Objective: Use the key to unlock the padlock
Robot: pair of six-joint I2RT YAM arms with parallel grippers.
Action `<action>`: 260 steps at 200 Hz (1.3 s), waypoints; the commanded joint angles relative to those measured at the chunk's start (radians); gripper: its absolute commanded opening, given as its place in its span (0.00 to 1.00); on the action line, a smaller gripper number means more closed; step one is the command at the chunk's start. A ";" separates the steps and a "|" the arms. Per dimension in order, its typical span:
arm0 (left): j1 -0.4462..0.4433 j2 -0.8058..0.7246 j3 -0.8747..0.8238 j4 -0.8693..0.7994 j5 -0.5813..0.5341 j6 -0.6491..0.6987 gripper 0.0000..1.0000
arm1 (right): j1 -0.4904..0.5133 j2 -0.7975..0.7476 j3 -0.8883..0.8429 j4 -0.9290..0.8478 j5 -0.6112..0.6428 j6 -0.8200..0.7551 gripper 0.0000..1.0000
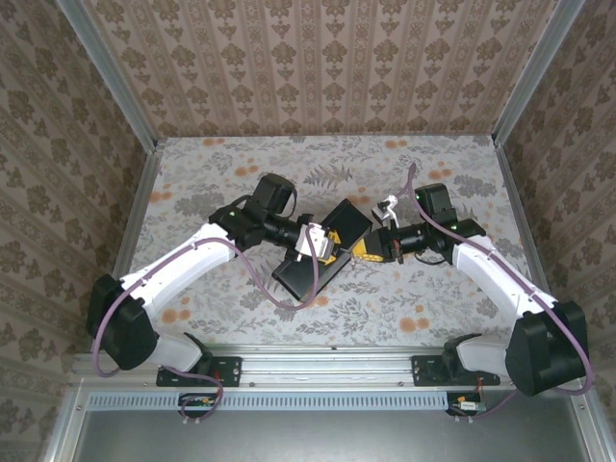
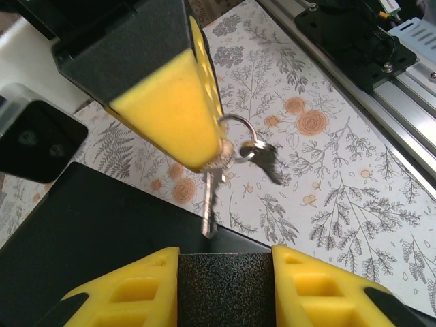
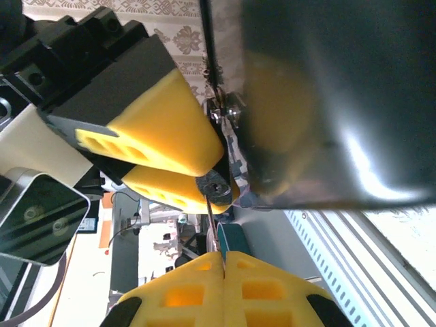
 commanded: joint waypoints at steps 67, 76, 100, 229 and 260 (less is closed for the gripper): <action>0.012 -0.028 0.001 0.102 0.064 -0.008 0.15 | -0.001 -0.015 0.018 -0.052 -0.025 -0.060 0.00; 0.012 -0.028 0.001 0.105 0.065 -0.008 0.15 | 0.005 -0.009 0.025 -0.040 -0.025 -0.052 0.00; 0.013 -0.027 -0.002 0.117 0.064 -0.017 0.15 | 0.013 0.007 0.044 -0.070 -0.023 -0.079 0.00; 0.008 -0.019 -0.001 0.127 0.065 -0.027 0.14 | 0.026 0.035 0.037 -0.009 -0.007 -0.060 0.00; 0.006 -0.022 -0.003 0.131 0.066 -0.029 0.14 | 0.028 0.039 0.046 0.001 -0.006 -0.050 0.00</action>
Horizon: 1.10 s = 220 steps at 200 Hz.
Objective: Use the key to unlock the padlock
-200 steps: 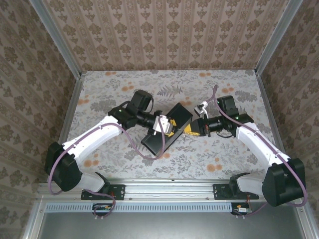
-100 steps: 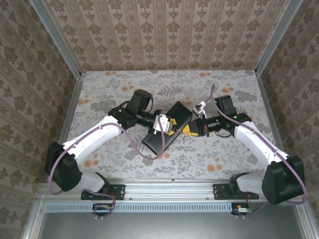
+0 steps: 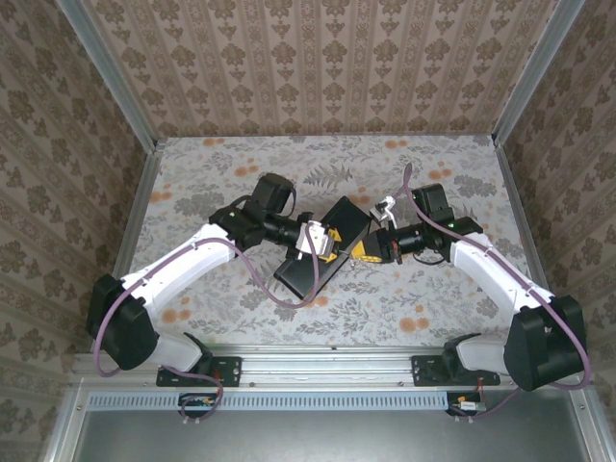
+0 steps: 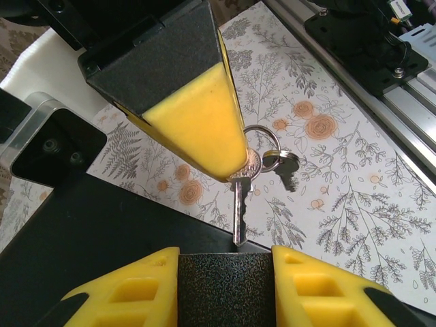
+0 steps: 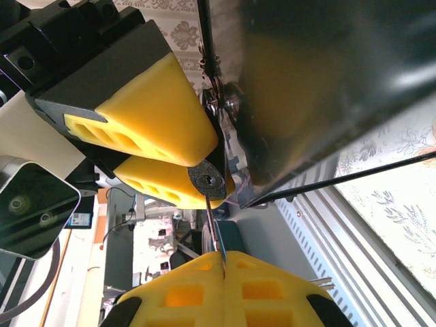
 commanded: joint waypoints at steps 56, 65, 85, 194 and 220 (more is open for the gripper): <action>-0.002 -0.030 -0.001 0.091 0.063 0.000 0.14 | 0.009 0.014 0.035 0.063 0.008 0.029 0.00; -0.002 -0.031 -0.005 0.095 0.063 -0.003 0.14 | 0.010 0.018 0.036 0.063 0.011 0.030 0.00; -0.001 -0.035 -0.009 0.102 0.065 -0.006 0.14 | 0.010 0.024 0.037 0.063 0.015 0.031 0.00; 0.008 -0.055 -0.025 0.112 0.054 -0.012 0.13 | 0.004 0.023 0.015 -0.017 0.032 -0.042 0.00; 0.008 -0.051 -0.028 0.121 0.057 -0.016 0.13 | 0.004 0.022 0.019 -0.056 0.037 -0.070 0.00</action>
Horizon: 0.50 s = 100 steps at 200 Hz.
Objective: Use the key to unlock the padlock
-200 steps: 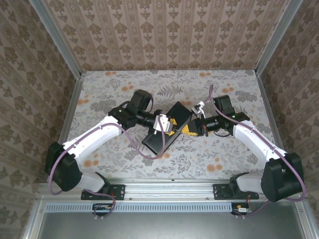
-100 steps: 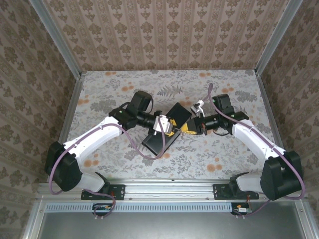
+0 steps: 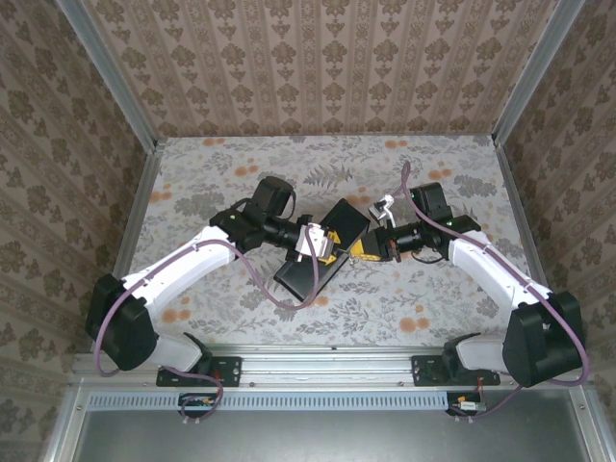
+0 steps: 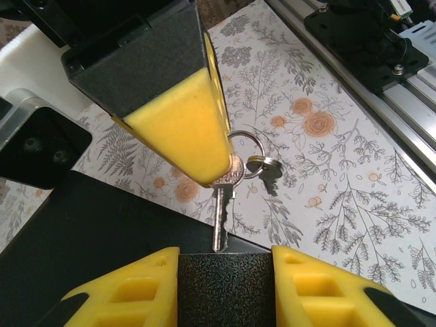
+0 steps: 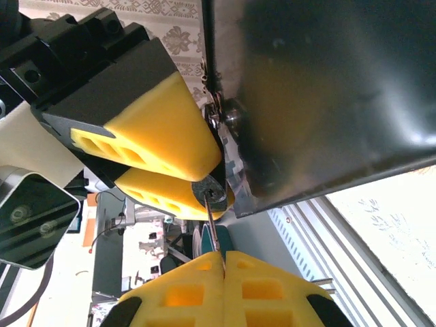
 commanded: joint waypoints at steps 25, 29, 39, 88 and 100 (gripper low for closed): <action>0.008 -0.044 0.008 0.092 0.068 -0.007 0.13 | -0.001 -0.005 -0.010 0.024 0.007 0.013 0.00; 0.007 -0.044 0.008 0.091 0.068 -0.008 0.13 | 0.000 -0.003 -0.011 0.036 0.005 0.023 0.00; 0.008 -0.044 0.010 0.089 0.068 -0.008 0.13 | 0.004 0.001 -0.009 0.057 0.003 0.037 0.00; 0.008 -0.043 0.013 0.081 0.067 -0.006 0.13 | 0.006 0.007 0.011 0.061 -0.008 0.031 0.00; 0.007 -0.043 0.013 0.085 0.069 -0.007 0.13 | 0.005 0.012 0.013 0.053 -0.005 0.028 0.00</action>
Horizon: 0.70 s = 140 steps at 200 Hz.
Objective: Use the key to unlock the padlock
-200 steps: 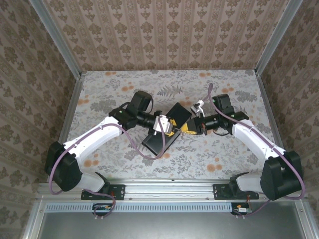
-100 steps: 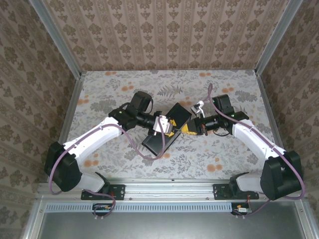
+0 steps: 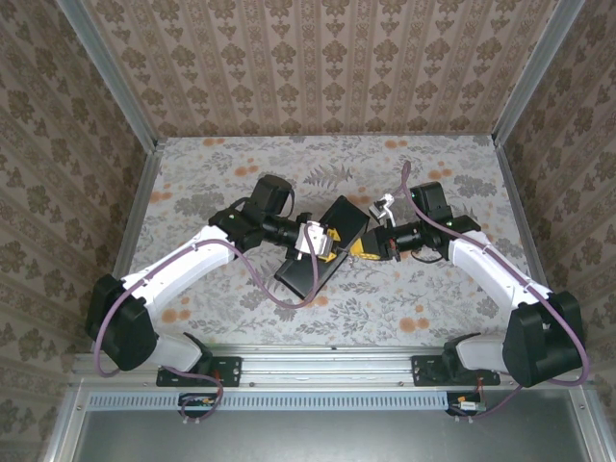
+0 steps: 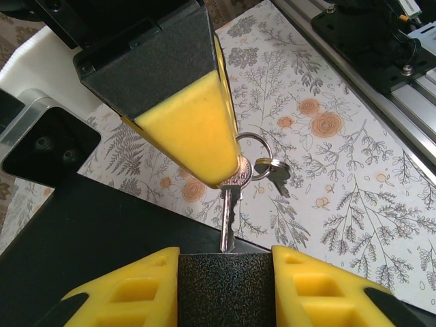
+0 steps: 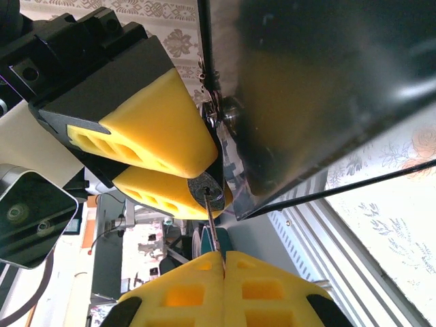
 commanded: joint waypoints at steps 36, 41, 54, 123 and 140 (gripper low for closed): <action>0.000 -0.041 0.014 0.077 0.073 -0.002 0.13 | 0.014 0.025 0.025 0.032 -0.002 0.016 0.00; 0.000 -0.041 0.014 0.077 0.073 -0.001 0.13 | 0.016 0.027 0.028 0.031 -0.002 0.016 0.00; -0.001 -0.039 0.014 0.077 0.076 -0.002 0.13 | 0.021 0.034 0.041 0.026 -0.001 0.016 0.00; -0.006 -0.028 0.014 0.079 0.082 -0.002 0.13 | 0.046 0.035 0.062 0.064 -0.002 0.046 0.00; -0.005 -0.027 0.013 0.075 0.079 -0.002 0.13 | 0.050 0.031 0.075 0.040 0.006 0.032 0.00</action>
